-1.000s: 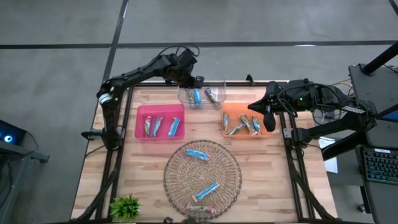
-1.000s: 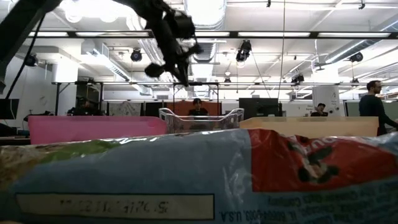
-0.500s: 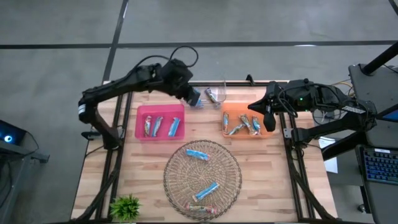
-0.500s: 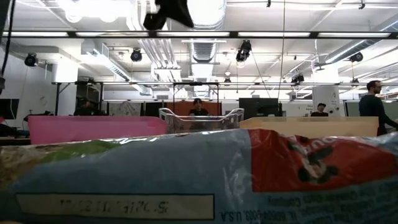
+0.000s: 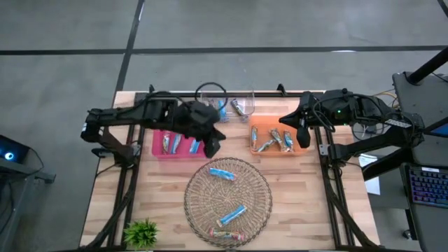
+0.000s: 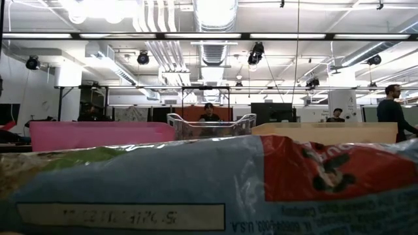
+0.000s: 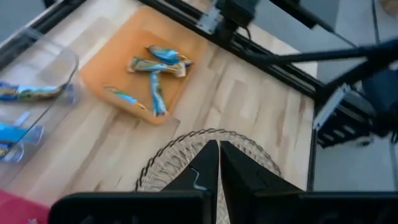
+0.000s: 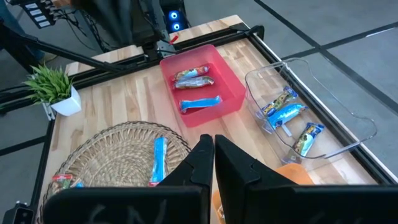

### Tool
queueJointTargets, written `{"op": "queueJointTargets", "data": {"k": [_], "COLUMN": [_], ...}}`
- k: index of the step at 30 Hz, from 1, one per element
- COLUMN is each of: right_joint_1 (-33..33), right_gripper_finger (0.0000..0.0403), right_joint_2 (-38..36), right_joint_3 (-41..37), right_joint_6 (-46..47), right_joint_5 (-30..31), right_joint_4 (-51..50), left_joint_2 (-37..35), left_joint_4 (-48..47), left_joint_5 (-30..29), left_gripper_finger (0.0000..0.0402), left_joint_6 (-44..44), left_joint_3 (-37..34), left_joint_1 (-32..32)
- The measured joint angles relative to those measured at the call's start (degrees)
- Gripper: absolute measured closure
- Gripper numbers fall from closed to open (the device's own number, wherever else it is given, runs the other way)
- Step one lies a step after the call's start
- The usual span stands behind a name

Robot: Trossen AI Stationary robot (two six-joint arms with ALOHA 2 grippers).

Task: Pick and place Granola Bars by type
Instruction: Put the yellow granola bar into the yellow bin

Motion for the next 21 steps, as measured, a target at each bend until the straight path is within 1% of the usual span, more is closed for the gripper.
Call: {"op": "queueJointTargets", "data": {"k": [5, 10, 16, 21], "right_joint_1": [0.01, 0.00, 0.02, 0.01], "right_gripper_finger": [0.0394, 0.0394, 0.0394, 0.0394], "right_joint_2": [0.02, 0.04, 0.04, 0.04], "right_joint_3": [0.00, 0.00, -0.02, -0.04], "right_joint_6": [0.00, 0.00, 0.00, 1.28], "right_joint_5": [0.00, 0.00, 0.00, 0.00], "right_joint_4": [0.00, 0.02, 0.00, 0.01], "left_joint_2": [0.22, 0.54, 0.97, 1.19], "left_joint_4": [0.06, 0.48, 0.46, 0.49], "left_joint_5": [-0.33, -0.24, -0.17, -0.09], "left_gripper_finger": [0.0401, 0.0401, 0.0401, 0.0401], "left_joint_6": [6.52, 10.48, 14.40, 17.61], "left_joint_3": [0.00, 0.00, -0.09, -0.11], "left_joint_1": [-4.72, -8.00, -9.97, -10.31]}}
